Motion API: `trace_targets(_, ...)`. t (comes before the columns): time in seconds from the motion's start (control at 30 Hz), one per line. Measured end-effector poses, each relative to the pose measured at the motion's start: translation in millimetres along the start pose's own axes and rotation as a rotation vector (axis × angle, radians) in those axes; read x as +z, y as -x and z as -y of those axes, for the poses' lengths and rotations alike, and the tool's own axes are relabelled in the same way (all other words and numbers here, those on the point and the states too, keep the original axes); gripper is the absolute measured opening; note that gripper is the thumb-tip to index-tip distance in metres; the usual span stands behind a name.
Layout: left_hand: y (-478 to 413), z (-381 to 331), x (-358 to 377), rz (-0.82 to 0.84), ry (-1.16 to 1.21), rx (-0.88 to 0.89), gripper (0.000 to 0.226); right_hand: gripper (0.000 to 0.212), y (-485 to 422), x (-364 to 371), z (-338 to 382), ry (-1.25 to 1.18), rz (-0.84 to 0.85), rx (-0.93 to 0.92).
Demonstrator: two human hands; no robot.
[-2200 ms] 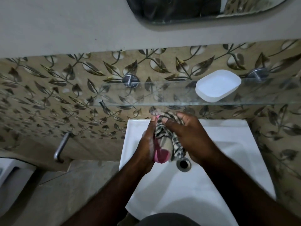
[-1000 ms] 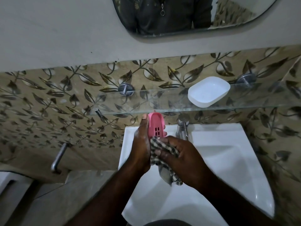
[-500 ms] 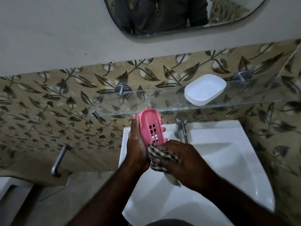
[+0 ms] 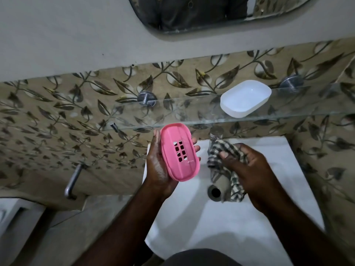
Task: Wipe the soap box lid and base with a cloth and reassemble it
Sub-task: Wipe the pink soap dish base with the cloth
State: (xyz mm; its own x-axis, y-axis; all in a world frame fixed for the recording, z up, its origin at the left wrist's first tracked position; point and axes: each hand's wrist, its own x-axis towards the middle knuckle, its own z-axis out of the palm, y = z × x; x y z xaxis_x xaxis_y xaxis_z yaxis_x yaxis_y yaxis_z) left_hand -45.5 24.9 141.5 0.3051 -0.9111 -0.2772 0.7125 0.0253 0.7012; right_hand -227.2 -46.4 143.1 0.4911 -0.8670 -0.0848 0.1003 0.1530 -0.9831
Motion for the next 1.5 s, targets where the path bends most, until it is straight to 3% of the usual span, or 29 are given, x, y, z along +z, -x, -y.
trace_targets(0.1, 2.4, 6.0, 5.2, 0.003, -0.067, 0.002, 0.078, 0.011, 8.2, 17.4, -1.8, 0.177, 0.108, -0.045)
trace_targets(0.33, 6.4, 3.5, 10.9, -0.127, -0.159, 0.018, 0.087, 0.019, 20.2, 54.5, -2.5, 0.424, 0.287, -0.217)
trace_targets(0.4, 8.7, 0.7, 8.4, -0.132, -0.141, 0.032, 0.085, 0.021, 18.3, 45.7, -3.2, 0.639, 0.295, -0.358)
trace_targets(0.47, 9.8, -0.4, 7.6, -0.125, -0.155, 0.040, 0.081, 0.021, 9.5, 36.8, -0.7, 0.788, 0.193, -0.398)
trace_targets(0.57, 10.4, -0.2, 14.7, -0.121, -0.188, 0.037, 0.079, 0.019, 5.8, 35.7, 0.2, 0.787, 0.046, -0.348)
trace_targets(0.87, 8.3, 7.1, 15.5, -0.234, -0.178, 0.108, 0.078, 0.017, 19.1, 46.5, -5.3, 0.630, 0.185, -0.348)
trace_targets(1.03, 7.9, 8.9, 14.3, -0.234, -0.202, 0.115, 0.090, 0.012, -7.5, 34.8, -12.0, 0.690, 0.023, -0.262)
trace_targets(1.27, 2.3, 9.1, 21.9, -0.297, -0.195, 0.135, 0.093, 0.010, 16.0, 48.9, -3.8, 0.466, 0.239, -0.211)
trace_targets(1.5, -1.1, 10.3, 23.0, -0.281, -0.135, 0.128, 0.088, 0.018, -15.5, 38.4, -5.2, 0.642, -0.071, -0.230)
